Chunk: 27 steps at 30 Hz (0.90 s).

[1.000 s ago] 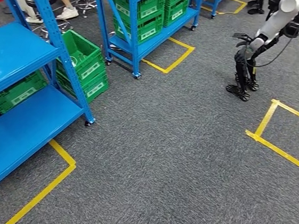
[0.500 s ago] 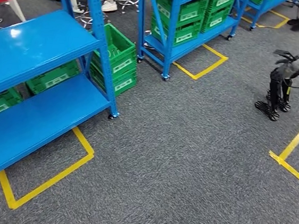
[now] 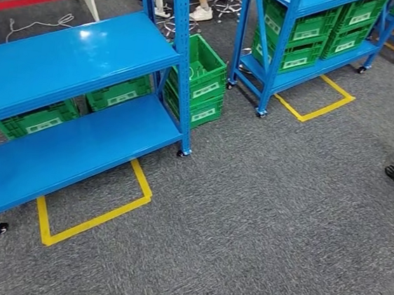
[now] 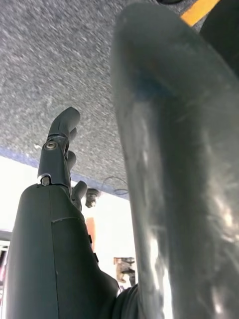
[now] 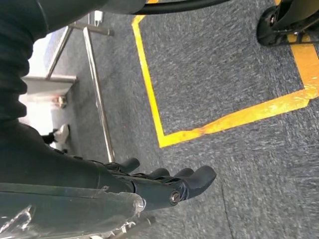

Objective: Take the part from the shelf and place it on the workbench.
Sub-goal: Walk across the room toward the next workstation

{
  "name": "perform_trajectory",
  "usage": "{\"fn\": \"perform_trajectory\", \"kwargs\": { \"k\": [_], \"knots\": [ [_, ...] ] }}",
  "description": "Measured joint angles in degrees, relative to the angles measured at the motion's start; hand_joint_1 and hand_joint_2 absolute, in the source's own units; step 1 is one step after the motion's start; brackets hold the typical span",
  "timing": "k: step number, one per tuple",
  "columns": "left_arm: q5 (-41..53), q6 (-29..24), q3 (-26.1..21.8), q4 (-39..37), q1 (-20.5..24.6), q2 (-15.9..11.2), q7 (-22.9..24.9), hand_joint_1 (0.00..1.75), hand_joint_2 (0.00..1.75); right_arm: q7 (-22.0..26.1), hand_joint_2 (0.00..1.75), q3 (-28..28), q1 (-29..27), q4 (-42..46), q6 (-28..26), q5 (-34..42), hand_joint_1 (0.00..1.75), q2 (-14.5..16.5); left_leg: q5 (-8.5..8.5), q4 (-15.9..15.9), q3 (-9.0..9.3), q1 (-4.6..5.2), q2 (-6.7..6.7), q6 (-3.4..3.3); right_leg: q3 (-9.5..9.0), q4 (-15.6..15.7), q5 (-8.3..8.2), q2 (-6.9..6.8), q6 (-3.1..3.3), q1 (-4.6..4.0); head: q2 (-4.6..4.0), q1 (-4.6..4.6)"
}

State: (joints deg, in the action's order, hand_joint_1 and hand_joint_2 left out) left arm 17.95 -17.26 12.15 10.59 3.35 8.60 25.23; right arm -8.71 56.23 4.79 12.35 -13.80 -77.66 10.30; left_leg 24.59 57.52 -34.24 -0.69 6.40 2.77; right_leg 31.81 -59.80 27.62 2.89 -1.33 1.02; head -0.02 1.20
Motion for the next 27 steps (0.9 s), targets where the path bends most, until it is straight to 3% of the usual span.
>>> {"fn": "perform_trajectory", "kwargs": {
  "k": [1, 3, 5, 6, 8, 9, 11, 12, 14, 16, 18, 20, 21, 22, 23, 25, 27],
  "knots": [
    [0.29, -0.04, 0.02, -0.01, 0.07, -0.01, -0.02, 0.00, 0.00, 0.02, 1.75, 0.06, -0.03, 0.00, 0.00, -0.01, 0.00, 0.00, 1.22, 1.92, -0.97, 0.13, -1.61, 0.18, 0.01, 0.07, -0.08, -0.80, 0.35, 0.00, 0.00, -0.23],
    [1.00, -0.10, 0.11, -0.01, 0.27, 0.00, -0.05, 0.00, 0.00, 0.04, 1.75, 0.18, -0.20, 0.00, -0.01, 0.00, 0.00, -0.01, 4.94, 8.95, -4.36, 0.31, -4.76, 0.41, 0.10, 0.09, -0.04, -2.54, 0.81, -0.24, 0.00, -0.66],
    [1.38, -0.10, 0.19, -0.01, 0.29, -0.01, -0.05, 0.00, 0.00, 0.03, 1.75, 0.27, -0.41, 0.00, -0.02, 0.03, 0.00, -0.03, 7.08, 15.09, -7.28, 0.30, -5.56, 0.41, 0.16, 0.09, 0.06, -4.39, 0.99, -0.48, 0.00, -0.69],
    [1.35, -0.11, 0.20, -0.01, 0.23, -0.02, -0.05, 0.00, 0.00, 0.03, 1.75, 0.28, -0.43, 0.00, -0.02, 0.04, 0.00, -0.04, 6.58, 15.46, -7.35, 0.32, -5.67, 0.29, 0.15, 0.09, 0.10, -5.25, 1.04, -0.57, 0.00, -0.71],
    [1.01, -0.23, 0.16, -0.01, 0.14, -0.06, -0.07, 0.00, 0.00, 0.03, 1.75, 0.29, -0.32, 0.00, -0.02, 0.06, 0.00, -0.05, 3.27, 10.28, -4.32, 0.50, -6.59, -0.25, -0.01, 0.09, 0.19, -6.75, 1.04, -0.73, 0.00, -0.73],
    [0.76, -0.30, 0.12, -0.01, 0.16, -0.08, -0.11, 0.00, 0.00, 0.03, 1.75, 0.29, -0.25, 0.00, -0.02, 0.07, 0.00, -0.05, 1.71, 6.38, -2.09, 0.78, -8.13, -0.63, -0.12, 0.07, 0.29, -7.38, 0.93, -0.88, 0.00, -0.76],
    [0.44, -0.36, 0.04, -0.01, 0.40, -0.08, -0.26, 0.00, 0.00, 0.03, 1.75, 0.29, -0.22, 0.00, -0.02, 0.09, 0.00, -0.05, 0.42, 0.96, 0.74, 1.32, -10.55, -1.27, -0.27, 0.05, 0.55, -8.58, 0.48, -1.25, 0.00, -0.81],
    [0.41, -0.36, 0.03, -0.01, 0.46, -0.08, -0.33, 0.00, 0.00, 0.02, 1.75, 0.30, -0.19, 0.00, -0.02, 0.09, 0.00, -0.05, 0.47, -0.03, 1.10, 1.50, -10.91, -1.49, -0.39, 0.14, 0.64, -9.23, 0.21, -1.40, 0.00, -0.81],
    [0.41, -0.36, 0.02, -0.01, 0.33, -0.09, -0.42, 0.00, 0.00, -0.02, 1.75, 0.32, -0.03, 0.01, -0.03, 0.09, 0.00, -0.05, 0.30, -0.57, 1.06, 1.36, -9.46, -1.93, -0.77, 0.36, 0.80, -9.96, -0.39, -1.44, 0.00, -0.72],
    [0.39, -0.36, -0.01, -0.01, 0.17, -0.09, -0.43, 0.00, 0.00, -0.05, 1.75, 0.33, 0.07, 0.02, -0.03, 0.10, 0.00, -0.07, -0.01, -0.95, 1.18, 0.98, -8.10, -2.44, -0.20, -1.56, 2.30, -7.50, -1.05, -1.24, 0.00, -0.51],
    [0.37, -0.36, -0.02, -0.01, 0.23, -0.02, -0.43, 0.00, 0.00, -0.04, 1.75, 0.33, -0.09, 0.02, -0.02, 0.11, 0.00, -0.07, -0.22, -1.04, 1.12, 0.76, -6.71, -2.81, 2.66, -7.98, 5.76, -4.21, -1.47, -1.03, 0.00, -0.20],
    [0.37, -0.36, -0.02, -0.01, 0.26, 0.04, -0.44, 0.00, 0.00, -0.05, 1.75, 0.34, -0.34, 0.02, -0.02, 0.14, 0.00, -0.07, -0.31, -1.02, 1.05, 0.74, -5.02, -2.96, 5.89, -14.51, 8.06, -3.23, -1.64, -0.98, 0.00, -0.04],
    [0.37, -0.36, -0.03, -0.01, 0.22, 0.03, -0.45, 0.00, 0.00, -0.05, 1.75, 0.35, -0.43, 0.02, -0.02, 0.14, 0.00, -0.07, -0.34, -0.99, 1.05, 0.72, -4.16, -2.94, 6.51, -15.41, 7.73, -3.11, -1.69, -0.95, 0.00, 0.02],
    [0.35, -0.36, -0.03, -0.01, 0.18, 0.03, -0.45, 0.00, 0.00, -0.05, 1.75, 0.37, -0.47, 0.02, -0.02, 0.14, 0.00, -0.07, -0.37, -0.97, 1.10, 0.68, -3.30, -2.88, 6.10, -14.17, 6.35, -2.99, -1.72, -0.89, 0.00, 0.03],
    [0.35, -0.36, -0.04, -0.01, 0.14, 0.03, -0.46, 0.00, 0.00, -0.05, 1.75, 0.37, -0.46, 0.02, -0.02, 0.14, 0.00, -0.08, -0.39, -0.89, 1.13, 0.58, -2.41, -2.73, 4.66, -10.80, 4.16, -2.52, -1.78, -0.73, 0.00, 0.03],
    [0.36, -0.38, -0.04, -0.01, 0.18, -0.02, -0.52, 0.00, 0.00, -0.03, 1.75, 0.39, -0.46, 0.01, 0.02, 0.15, 0.00, -0.08, -0.43, -0.56, 0.93, 0.49, -0.66, -2.13, 1.38, -3.39, 1.05, 0.19, -1.84, -0.20, 0.00, 0.06],
    [0.41, -0.44, -0.04, -0.01, 0.23, -0.07, -0.60, 0.00, 0.00, 0.02, 1.75, 0.42, -0.42, -0.02, 0.05, 0.16, 0.00, -0.08, -0.66, -0.44, 0.44, 0.45, 0.70, -1.36, -0.08, -0.14, 0.47, 1.94, -1.41, 0.03, 0.00, 0.04]
  ]
}}
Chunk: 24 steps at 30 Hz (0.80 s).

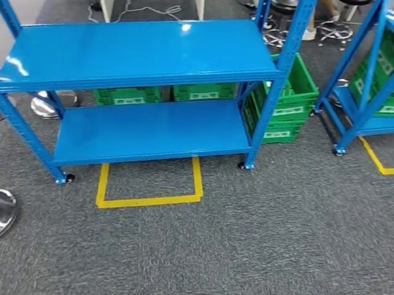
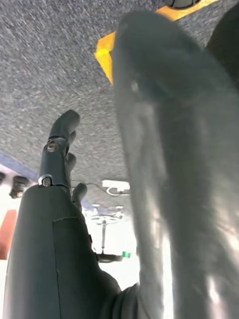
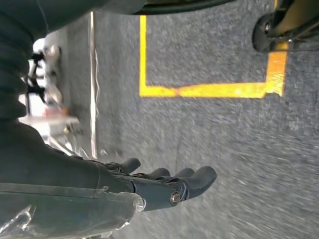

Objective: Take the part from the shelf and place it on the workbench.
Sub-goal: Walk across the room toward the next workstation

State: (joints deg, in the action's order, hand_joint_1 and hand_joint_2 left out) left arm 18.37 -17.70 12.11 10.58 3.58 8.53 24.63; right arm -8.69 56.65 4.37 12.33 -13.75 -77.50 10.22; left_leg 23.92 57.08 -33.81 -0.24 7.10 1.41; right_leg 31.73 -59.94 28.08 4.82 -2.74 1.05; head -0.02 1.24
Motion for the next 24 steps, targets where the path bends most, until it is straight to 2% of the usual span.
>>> {"fn": "perform_trajectory", "kwargs": {
  "k": [2, 3, 4, 6, 8, 9, 10, 12, 14, 16, 18, 19, 20, 22, 23, 24],
  "knots": [
    [0.02, -0.06, 0.00, 0.00, -0.18, -0.04, -0.05, 0.00, 0.00, 0.00, 1.75, 0.03, 0.12, 0.00, -0.01, 0.03, 0.00, 0.01, -0.38, -0.25, -0.35, -0.20, 0.80, 0.66, -0.10, 0.20, -0.21, -1.03, 0.88, -0.15, 0.00, 0.00],
    [0.02, -0.08, 0.00, 0.00, -0.29, -0.05, -0.07, 0.00, 0.00, -0.01, 1.31, 0.05, 0.18, 0.01, -0.02, 0.05, 0.00, 0.01, -0.20, 0.03, -0.58, -0.17, 0.09, 0.94, -0.11, 0.27, -0.36, -1.65, 1.32, -0.18, 0.00, -0.10],
    [0.02, -0.09, 0.00, 0.00, -0.31, -0.06, -0.07, 0.00, 0.00, -0.01, 0.87, 0.07, 0.19, 0.01, -0.04, 0.06, 0.00, 0.01, 0.58, 1.19, -1.19, -0.09, -1.25, 1.16, -0.14, 0.38, -0.48, -2.34, 1.70, -0.18, 0.00, -0.29],
    [0.02, -0.10, 0.00, 0.00, -0.10, -0.05, -0.11, 0.00, 0.00, 0.14, 0.00, 0.09, 0.05, 0.02, -0.19, 0.07, 0.00, 0.01, 3.84, 6.94, -4.01, 0.14, -4.73, 1.53, -0.14, 0.51, -0.53, -3.74, 2.22, -0.30, 0.00, -0.79],
    [0.02, -0.11, 0.00, 0.00, 0.03, -0.04, -0.23, 0.00, 0.00, 0.21, 0.00, 0.15, -0.19, 0.02, -0.70, 0.04, 0.00, -0.01, 6.85, 14.14, -7.53, 0.09, -6.14, 1.74, -0.06, 0.51, -0.45, -5.11, 2.45, -0.49, 0.00, -0.95],
    [0.03, -0.12, 0.00, 0.00, -0.01, -0.03, -0.28, 0.00, 0.00, 0.01, 0.00, 0.19, -0.23, 0.02, -1.06, -0.06, 0.00, -0.02, 7.04, 15.83, -8.27, 0.07, -6.33, 1.72, -0.03, 0.51, -0.42, -5.67, 2.49, -0.55, 0.00, -0.95],
    [0.04, -0.13, -0.01, 0.00, -0.09, -0.03, -0.31, 0.00, 0.00, -0.40, 0.00, 0.21, -0.20, 0.02, -1.44, -0.30, 0.00, -0.03, 6.13, 15.31, -7.87, 0.07, -6.38, 1.61, -0.04, 0.51, -0.41, -6.07, 2.50, -0.58, 0.00, -0.95],
    [0.16, -0.16, -0.02, 0.00, -0.18, -0.05, -0.31, 0.00, 0.00, -1.54, 0.00, 0.21, -0.07, 0.02, -2.16, -1.16, 0.00, -0.03, 2.57, 9.09, -4.26, 0.19, -6.64, 1.09, -0.16, 0.51, -0.37, -6.45, 2.44, -0.61, 0.00, -0.97],
    [0.32, -0.18, -0.02, 0.00, -0.07, -0.06, -0.31, 0.00, 0.00, -2.69, 0.87, 0.18, 0.05, 0.02, -2.71, -2.00, 0.00, -0.02, 0.59, 2.33, -0.54, 0.47, -7.33, 0.41, -0.17, 0.39, -0.23, -6.58, 2.03, -0.87, 0.00, -0.98],
    [0.42, -0.19, -0.02, 0.00, 0.07, -0.04, -0.30, 0.00, 0.00, -3.42, 1.75, 0.16, 0.11, 0.02, -3.08, -2.32, 0.00, -0.02, 0.66, -0.05, 0.55, 0.66, -7.66, -0.07, -0.17, 0.56, -0.21, -6.73, 1.41, -1.08, 0.00, -0.98],
    [0.54, -0.25, -0.03, 0.00, 0.02, -0.03, -0.28, 0.00, 0.00, -3.71, 1.75, 0.16, 0.16, 0.02, -3.44, -2.35, 0.00, -0.02, 0.52, -0.46, 0.70, 0.50, -7.42, -0.56, -0.32, 0.72, -0.06, -6.74, 0.80, -1.05, 0.00, -0.97],
    [0.63, -0.33, -0.03, 0.00, -0.01, -0.02, -0.23, 0.00, 0.00, -3.81, 1.75, 0.16, 0.18, 0.02, -3.70, -2.35, 0.00, -0.03, 0.41, -0.70, 0.85, 0.36, -7.31, -0.88, 0.01, -0.13, 0.62, -6.45, 0.51, -1.02, 0.00, -0.89],
    [0.73, -0.41, -0.04, 0.00, -0.01, 0.01, -0.20, 0.00, 0.00, -3.91, 1.75, 0.16, 0.18, 0.02, -3.96, -2.37, 0.00, -0.03, 0.30, -0.93, 1.00, 0.21, -7.21, -1.16, 0.95, -2.21, 1.89, -6.04, 0.26, -0.99, 0.00, -0.75],
    [0.85, -0.60, -0.04, 0.00, 0.03, 0.05, -0.13, 0.00, 0.00, -3.97, 1.75, 0.15, 0.17, 0.02, -4.50, -2.43, 0.00, -0.03, 0.30, -1.00, 1.07, 0.11, -7.03, -1.53, 4.45, -9.36, 5.36, -5.26, -0.12, -0.88, 0.00, -0.49],
    [0.86, -0.68, -0.04, 0.00, 0.03, 0.06, -0.13, 0.00, 0.00, -3.88, 1.75, 0.14, 0.14, 0.02, -4.82, -2.51, 0.00, -0.02, 0.33, -0.99, 1.09, 0.11, -6.93, -1.65, 6.23, -12.82, 6.58, -5.12, -0.35, -0.80, 0.00, -0.40],
    [0.86, -0.76, -0.05, 0.00, 0.02, 0.07, -0.13, 0.00, 0.00, -3.78, 1.75, 0.11, 0.09, 0.02, -5.12, -2.75, 0.00, -0.03, 0.38, -0.96, 1.15, 0.08, -6.79, -1.73, 7.33, -14.73, 6.80, -5.06, -0.68, -0.63, 0.00, -0.38]
  ]
}}
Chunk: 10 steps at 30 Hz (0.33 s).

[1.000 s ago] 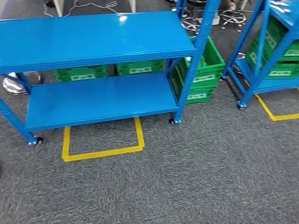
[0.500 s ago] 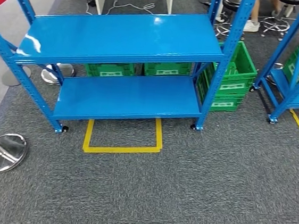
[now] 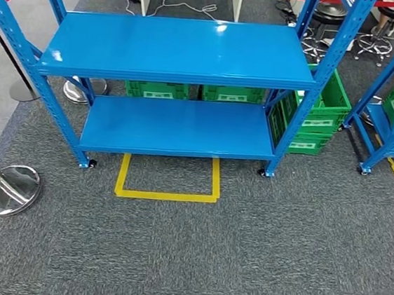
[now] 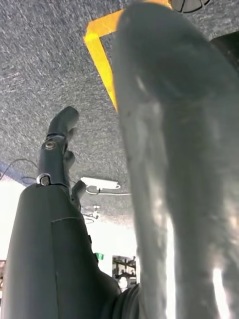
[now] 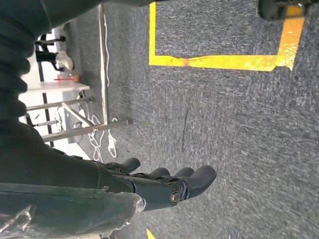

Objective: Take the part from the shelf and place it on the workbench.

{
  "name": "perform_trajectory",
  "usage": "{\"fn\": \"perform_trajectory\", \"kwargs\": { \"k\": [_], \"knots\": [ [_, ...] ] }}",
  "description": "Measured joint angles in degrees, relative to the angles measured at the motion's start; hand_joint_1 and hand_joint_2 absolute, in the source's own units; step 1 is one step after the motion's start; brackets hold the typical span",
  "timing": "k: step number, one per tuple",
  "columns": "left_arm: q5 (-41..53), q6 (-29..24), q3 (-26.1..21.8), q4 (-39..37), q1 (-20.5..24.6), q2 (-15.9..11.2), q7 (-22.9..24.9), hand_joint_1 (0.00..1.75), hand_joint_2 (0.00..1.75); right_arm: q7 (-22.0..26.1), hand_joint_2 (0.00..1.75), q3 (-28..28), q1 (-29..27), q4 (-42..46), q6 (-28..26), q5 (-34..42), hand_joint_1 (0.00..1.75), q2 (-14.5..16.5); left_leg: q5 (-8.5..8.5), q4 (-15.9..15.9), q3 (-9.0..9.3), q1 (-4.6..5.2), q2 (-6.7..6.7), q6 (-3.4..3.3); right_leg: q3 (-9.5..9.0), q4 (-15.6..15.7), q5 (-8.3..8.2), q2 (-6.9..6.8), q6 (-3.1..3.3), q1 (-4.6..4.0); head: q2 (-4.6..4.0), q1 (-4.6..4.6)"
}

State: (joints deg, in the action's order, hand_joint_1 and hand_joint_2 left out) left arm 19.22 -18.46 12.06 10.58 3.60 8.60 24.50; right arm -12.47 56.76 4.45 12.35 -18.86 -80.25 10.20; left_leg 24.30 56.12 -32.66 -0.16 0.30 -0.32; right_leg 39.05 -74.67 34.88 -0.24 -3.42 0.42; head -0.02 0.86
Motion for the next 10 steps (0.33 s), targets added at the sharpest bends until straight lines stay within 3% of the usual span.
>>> {"fn": "perform_trajectory", "kwargs": {
  "k": [1, 2, 4, 6, 8, 10],
  "knots": [
    [0.00, -0.05, -0.01, 0.00, -0.01, 0.01, 0.00, 0.00, 0.00, 0.09, 1.75, -0.09, -0.06, 0.00, -0.30, -0.35, 0.00, 0.00, 0.07, 0.09, 0.07, -0.08, 0.17, -0.01, 0.08, 0.22, -0.90, 0.01, -0.47, 0.29, 0.00, 0.03],
    [0.00, -0.08, -0.01, 0.00, -0.02, 0.02, 0.00, 0.00, 0.00, 0.11, 1.75, -0.21, -0.11, 0.00, -0.59, -0.72, 0.00, -0.01, 0.19, 0.27, 0.13, -0.25, 0.34, 0.09, -0.97, 2.69, -2.77, 0.00, -1.07, 0.71, 0.00, 0.03],
    [0.01, -0.09, -0.05, 0.00, 0.00, -0.07, -0.01, 0.00, 0.00, 0.02, 1.75, -0.44, -0.10, -0.03, -1.11, -1.17, 0.00, 0.10, 0.79, 1.25, -0.03, -0.49, 0.71, 0.73, -4.52, 10.32, -6.35, 0.23, -2.67, 1.69, 0.00, 0.17],
    [0.01, -0.11, -0.16, 0.00, 0.02, -0.19, -0.09, 0.00, 0.00, 0.08, 1.75, -0.56, 0.00, -0.12, -1.32, -1.16, 0.00, 0.26, 1.38, 2.33, -0.49, -0.38, 0.91, 1.14, -6.45, 14.28, -7.45, 0.73, -2.08, 2.10, 0.00, 0.36],
    [0.01, -0.12, -0.28, 0.00, 0.03, -0.23, -0.25, 0.00, 0.00, 0.18, 1.75, -0.70, 0.06, -0.17, -0.97, -1.10, 0.00, 0.29, 1.27, 2.39, -0.70, -0.28, 0.95, 1.21, -6.38, 14.33, -7.44, 1.01, -0.49, 1.91, 0.00, 0.27],
    [0.00, -0.12, -0.39, 0.00, 0.03, -0.26, -0.33, 0.00, 0.00, 0.18, 1.75, -0.77, 0.05, -0.17, -0.60, -1.08, 0.00, 0.30, 0.92, 1.99, -0.65, -0.34, 0.94, 1.47, -6.20, 14.32, -7.47, 1.04, -0.36, 1.78, 0.00, 0.15]
  ]
}}
